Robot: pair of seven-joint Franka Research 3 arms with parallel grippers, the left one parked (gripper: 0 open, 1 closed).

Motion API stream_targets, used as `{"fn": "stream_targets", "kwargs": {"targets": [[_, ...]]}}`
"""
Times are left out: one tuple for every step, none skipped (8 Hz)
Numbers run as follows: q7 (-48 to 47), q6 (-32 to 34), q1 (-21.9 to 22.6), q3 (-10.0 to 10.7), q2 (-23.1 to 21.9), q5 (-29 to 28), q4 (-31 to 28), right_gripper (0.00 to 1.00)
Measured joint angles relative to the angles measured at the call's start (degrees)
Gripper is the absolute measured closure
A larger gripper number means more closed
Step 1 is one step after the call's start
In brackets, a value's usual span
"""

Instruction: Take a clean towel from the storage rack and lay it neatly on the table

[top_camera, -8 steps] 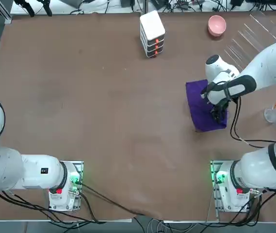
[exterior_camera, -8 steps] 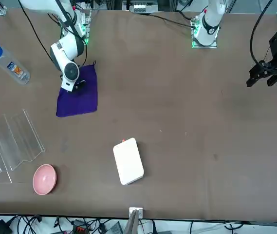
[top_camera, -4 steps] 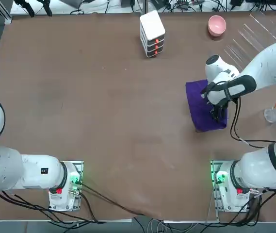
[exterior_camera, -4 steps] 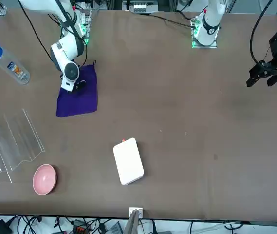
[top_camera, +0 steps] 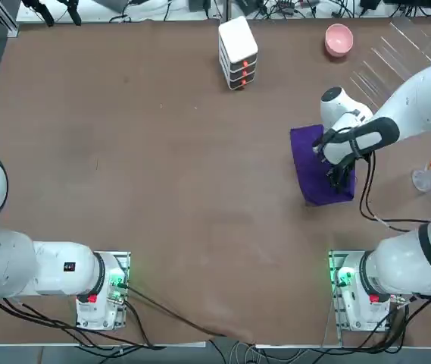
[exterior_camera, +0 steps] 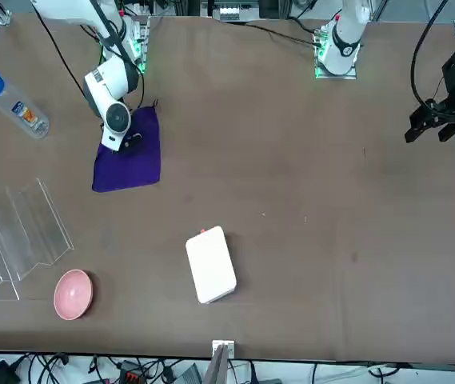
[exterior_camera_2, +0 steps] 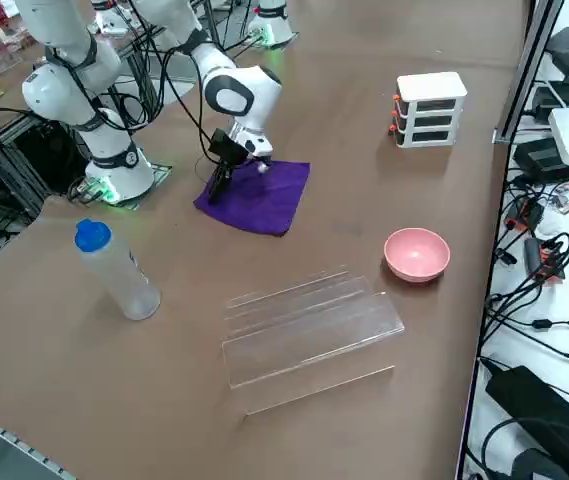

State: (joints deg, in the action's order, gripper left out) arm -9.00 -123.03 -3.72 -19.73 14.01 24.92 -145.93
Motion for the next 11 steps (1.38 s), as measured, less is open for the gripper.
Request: {"fn": "stream_targets", "kwargs": {"targets": [[0.0, 0.0, 0.0, 0.0, 0.0, 0.0, 0.0, 0.63], [-0.1, 0.0, 0.0, 0.0, 0.0, 0.0, 0.0, 0.67], [-0.1, 0.0, 0.0, 0.0, 0.0, 0.0, 0.0, 0.74], [-0.4, 0.0, -0.1, 0.0, 0.0, 0.0, 0.0, 0.75], [-1.0, 0.0, -0.1, 0.0, 0.0, 0.0, 0.0, 0.76], [-1.7, 0.0, -0.1, 0.0, 0.0, 0.0, 0.0, 0.79], [-2.0, 0.0, -0.1, 0.0, 0.0, 0.0, 0.0, 0.82], [-2.7, 0.0, -0.1, 0.0, 0.0, 0.0, 0.0, 0.87], [-4.0, 0.1, -0.1, 0.0, -0.1, 0.0, 0.0, 0.97], [-4.9, 0.2, -0.1, -0.1, -0.1, 0.0, 0.0, 0.97], [-5.3, 0.2, -0.1, -0.1, -0.1, 0.0, 0.0, 0.97]]}}
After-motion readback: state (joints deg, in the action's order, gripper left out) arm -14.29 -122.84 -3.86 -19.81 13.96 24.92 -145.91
